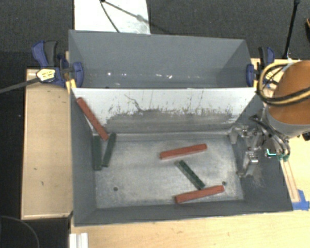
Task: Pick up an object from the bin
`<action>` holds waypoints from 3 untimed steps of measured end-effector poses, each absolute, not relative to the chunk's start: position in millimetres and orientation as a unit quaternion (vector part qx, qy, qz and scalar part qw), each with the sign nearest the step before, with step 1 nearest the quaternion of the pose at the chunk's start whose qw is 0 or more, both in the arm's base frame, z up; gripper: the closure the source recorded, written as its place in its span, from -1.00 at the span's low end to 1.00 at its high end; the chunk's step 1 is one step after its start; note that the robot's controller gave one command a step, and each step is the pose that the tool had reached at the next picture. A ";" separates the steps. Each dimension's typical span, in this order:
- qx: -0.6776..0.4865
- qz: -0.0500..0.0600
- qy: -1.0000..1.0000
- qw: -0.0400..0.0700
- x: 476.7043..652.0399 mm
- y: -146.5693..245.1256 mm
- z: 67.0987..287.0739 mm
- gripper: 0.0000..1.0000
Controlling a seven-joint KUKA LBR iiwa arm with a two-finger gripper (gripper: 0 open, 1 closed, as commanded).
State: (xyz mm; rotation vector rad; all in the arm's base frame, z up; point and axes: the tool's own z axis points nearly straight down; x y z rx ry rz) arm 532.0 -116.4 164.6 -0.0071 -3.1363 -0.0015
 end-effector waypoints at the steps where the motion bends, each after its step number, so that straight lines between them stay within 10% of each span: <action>1: 0.009 -0.001 -1.000 -0.001 586.4 -98.0 85.1 -1.00; 2: 0.090 -0.002 -0.996 0.000 583.9 -3.9 70.1 -1.00; 3: 0.089 0.000 -0.996 0.000 584.1 -8.3 70.8 1.00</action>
Offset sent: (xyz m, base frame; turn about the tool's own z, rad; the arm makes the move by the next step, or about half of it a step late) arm 0.0530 0.0168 -0.0757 -0.0195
